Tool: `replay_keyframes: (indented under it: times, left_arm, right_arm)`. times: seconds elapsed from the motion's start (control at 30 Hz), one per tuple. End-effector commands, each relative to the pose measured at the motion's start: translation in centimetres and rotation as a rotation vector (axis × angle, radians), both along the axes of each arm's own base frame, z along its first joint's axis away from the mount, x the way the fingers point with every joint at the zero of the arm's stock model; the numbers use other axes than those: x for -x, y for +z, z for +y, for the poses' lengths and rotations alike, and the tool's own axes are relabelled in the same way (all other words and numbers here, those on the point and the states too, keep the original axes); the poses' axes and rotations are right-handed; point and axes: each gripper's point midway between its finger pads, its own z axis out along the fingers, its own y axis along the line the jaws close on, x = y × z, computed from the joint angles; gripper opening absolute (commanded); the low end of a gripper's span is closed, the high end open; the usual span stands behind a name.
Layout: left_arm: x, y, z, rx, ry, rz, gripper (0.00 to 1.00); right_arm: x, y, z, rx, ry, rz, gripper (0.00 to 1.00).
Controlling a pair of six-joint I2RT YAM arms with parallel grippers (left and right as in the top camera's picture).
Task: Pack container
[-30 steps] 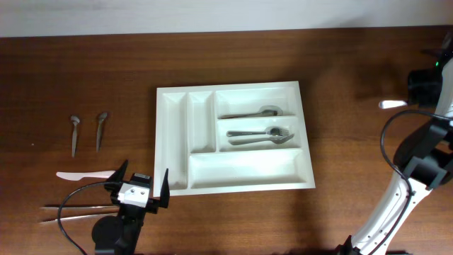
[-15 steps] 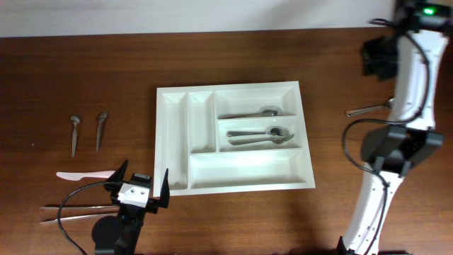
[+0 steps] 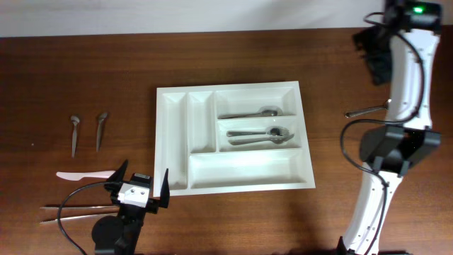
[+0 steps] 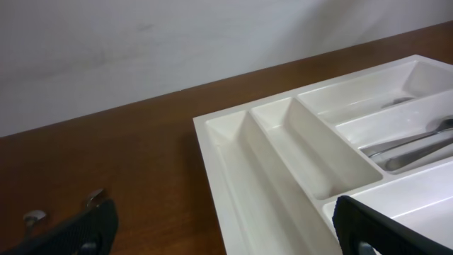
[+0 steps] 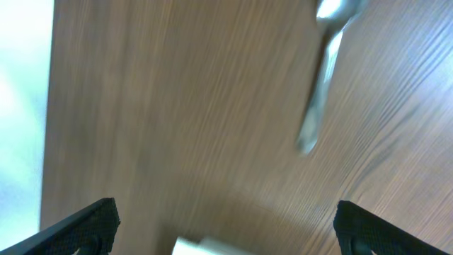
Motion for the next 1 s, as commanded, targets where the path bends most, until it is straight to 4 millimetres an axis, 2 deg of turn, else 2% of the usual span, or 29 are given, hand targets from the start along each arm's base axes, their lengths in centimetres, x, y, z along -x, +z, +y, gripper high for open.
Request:
replay_keyframes:
  times: [0.0, 0.13, 0.3, 0.4, 0.67, 0.97]
  left_arm:
    - [0.0, -0.1, 0.2, -0.017, 0.008, -0.007, 0.99]
    - [0.0, -0.1, 0.2, -0.017, 0.009, -0.007, 0.99]
    - [0.0, -0.1, 0.2, -0.017, 0.008, -0.007, 0.99]
    - [0.0, -0.1, 0.2, -0.017, 0.008, -0.007, 0.99]
    - [0.0, -0.1, 0.2, -0.017, 0.008, -0.007, 0.99]
    - [0.0, -0.1, 0.2, -0.017, 0.008, -0.007, 0.99]
  right_arm:
    - [1.4, -1.6, -4.5, 0.085, 0.029, 0.082, 0.99]
    - [3.2, -4.6, -6.9, 0.032, -0.033, 0.166, 0.99]
    - [4.8, -8.6, -7.9, -0.038, -0.115, 0.257, 0.99]
    - [4.7, -10.6, -8.1, -0.062, -0.121, 0.273, 0.99]
    - [2.4, -12.3, -7.6, -0.117, -0.115, 0.191, 0.99]
    - [3.1, -15.2, -7.4, -0.135, -0.146, 0.239, 0.99]
